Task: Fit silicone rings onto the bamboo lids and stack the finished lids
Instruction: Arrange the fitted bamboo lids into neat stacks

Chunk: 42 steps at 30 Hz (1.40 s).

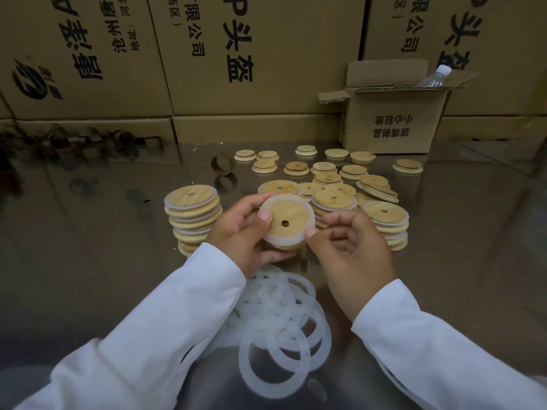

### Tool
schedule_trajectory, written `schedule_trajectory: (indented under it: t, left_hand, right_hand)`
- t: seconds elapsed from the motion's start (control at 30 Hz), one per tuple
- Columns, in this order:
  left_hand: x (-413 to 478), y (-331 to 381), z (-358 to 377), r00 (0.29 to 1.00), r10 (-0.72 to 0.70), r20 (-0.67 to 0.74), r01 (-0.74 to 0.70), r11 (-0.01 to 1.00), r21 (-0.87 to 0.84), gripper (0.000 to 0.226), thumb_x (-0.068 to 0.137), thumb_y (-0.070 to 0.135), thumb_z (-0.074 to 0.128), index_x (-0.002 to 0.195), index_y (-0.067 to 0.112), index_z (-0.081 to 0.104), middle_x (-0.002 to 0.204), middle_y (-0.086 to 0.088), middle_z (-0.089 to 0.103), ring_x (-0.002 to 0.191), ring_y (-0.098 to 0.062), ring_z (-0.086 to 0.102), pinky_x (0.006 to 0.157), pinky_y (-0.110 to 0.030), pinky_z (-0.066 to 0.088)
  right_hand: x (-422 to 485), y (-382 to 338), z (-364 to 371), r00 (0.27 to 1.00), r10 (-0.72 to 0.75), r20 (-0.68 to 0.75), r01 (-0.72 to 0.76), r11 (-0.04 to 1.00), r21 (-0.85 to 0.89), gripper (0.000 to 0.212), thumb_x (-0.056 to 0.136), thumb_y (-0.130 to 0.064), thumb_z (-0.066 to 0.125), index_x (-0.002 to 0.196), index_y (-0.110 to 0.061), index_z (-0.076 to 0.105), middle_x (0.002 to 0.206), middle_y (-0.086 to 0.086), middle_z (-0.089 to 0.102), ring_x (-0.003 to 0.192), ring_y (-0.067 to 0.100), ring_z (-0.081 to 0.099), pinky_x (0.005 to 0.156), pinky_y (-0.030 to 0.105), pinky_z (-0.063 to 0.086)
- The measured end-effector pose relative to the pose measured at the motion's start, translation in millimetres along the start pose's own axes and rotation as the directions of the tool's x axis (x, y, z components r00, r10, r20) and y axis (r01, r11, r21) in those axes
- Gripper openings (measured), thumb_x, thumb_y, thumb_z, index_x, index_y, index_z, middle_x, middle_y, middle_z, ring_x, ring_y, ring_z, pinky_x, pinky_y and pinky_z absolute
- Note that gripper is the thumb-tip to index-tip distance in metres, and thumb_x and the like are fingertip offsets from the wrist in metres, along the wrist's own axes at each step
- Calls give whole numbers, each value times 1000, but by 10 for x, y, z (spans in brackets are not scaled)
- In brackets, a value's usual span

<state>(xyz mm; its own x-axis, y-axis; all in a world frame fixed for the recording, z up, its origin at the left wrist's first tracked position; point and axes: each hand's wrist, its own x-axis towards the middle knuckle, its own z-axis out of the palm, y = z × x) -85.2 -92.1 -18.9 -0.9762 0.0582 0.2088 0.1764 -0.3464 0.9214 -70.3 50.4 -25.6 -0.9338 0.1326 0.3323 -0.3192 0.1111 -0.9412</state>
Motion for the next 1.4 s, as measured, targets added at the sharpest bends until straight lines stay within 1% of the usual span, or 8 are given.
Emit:
schedule_trajectory:
  t: [0.1,0.17,0.5,0.63,0.73,0.93,1.13,1.4]
  left_hand:
    - [-7,-30,18,999,-44,9,44,999,-31,19,85,5,48,101,11,55,96,-8,66,85,-26,66,58,-40,59]
    - [-14,-33,14,996,-62,56,63,998,-18,27,76,4,53,102,10,56,93,-7,68,83,-24,68,59,-37,58]
    - [-6,-71,-35,997,68,20,-71,944,322,16,77,3,62,89,13,65,83,-9,68,76,-20,65,71,-31,55]
    - [8,-35,-64,993,109,44,-117,940,319,22,66,14,75,85,17,64,74,4,70,70,-10,67,61,-25,57]
    - [18,-14,-74,989,139,47,-147,938,315,19,65,19,72,83,23,66,76,5,70,72,-8,67,59,-23,55]
    - [13,-34,-70,996,84,-7,-80,970,229,25,62,16,66,86,15,65,81,-1,70,73,-12,67,57,-24,55]
    - [2,-28,-2,997,25,-74,-10,981,195,13,79,-5,59,83,7,60,77,-10,66,65,-17,67,55,-32,58]
    - [3,-54,-13,999,-19,-27,24,978,209,18,74,-9,62,82,7,59,78,-12,65,67,-20,66,56,-28,57]
  right_hand:
    - [14,24,8,999,17,-39,-18,1000,-7,12,78,-20,68,74,-26,58,72,-8,64,68,7,62,64,17,50]
    - [39,29,-18,998,10,-67,-12,1000,-26,14,79,-18,67,69,-25,59,67,-9,63,65,3,60,59,9,46]
    - [36,-2,-70,995,-86,52,96,963,-251,18,83,-18,63,69,-27,57,85,-9,59,77,-5,54,61,-3,36]
    - [79,-24,-98,989,-129,65,143,935,-326,21,86,-18,62,69,-29,54,93,-8,50,80,1,49,66,-4,32]
    - [99,-32,-105,987,-149,64,162,923,-349,24,87,-18,60,68,-30,51,90,-11,48,85,6,48,64,9,32]
    - [71,-42,-95,983,-170,71,184,933,-310,23,86,-19,62,70,-33,53,90,-10,56,80,-2,51,65,-4,34]
    - [5,0,-53,987,-150,52,157,967,-199,18,81,-22,66,76,-34,54,79,-17,61,81,-8,55,64,3,44]
    - [36,25,-76,987,-161,-19,152,961,-232,20,82,-19,65,68,-31,57,70,-17,61,80,-7,55,63,1,41]
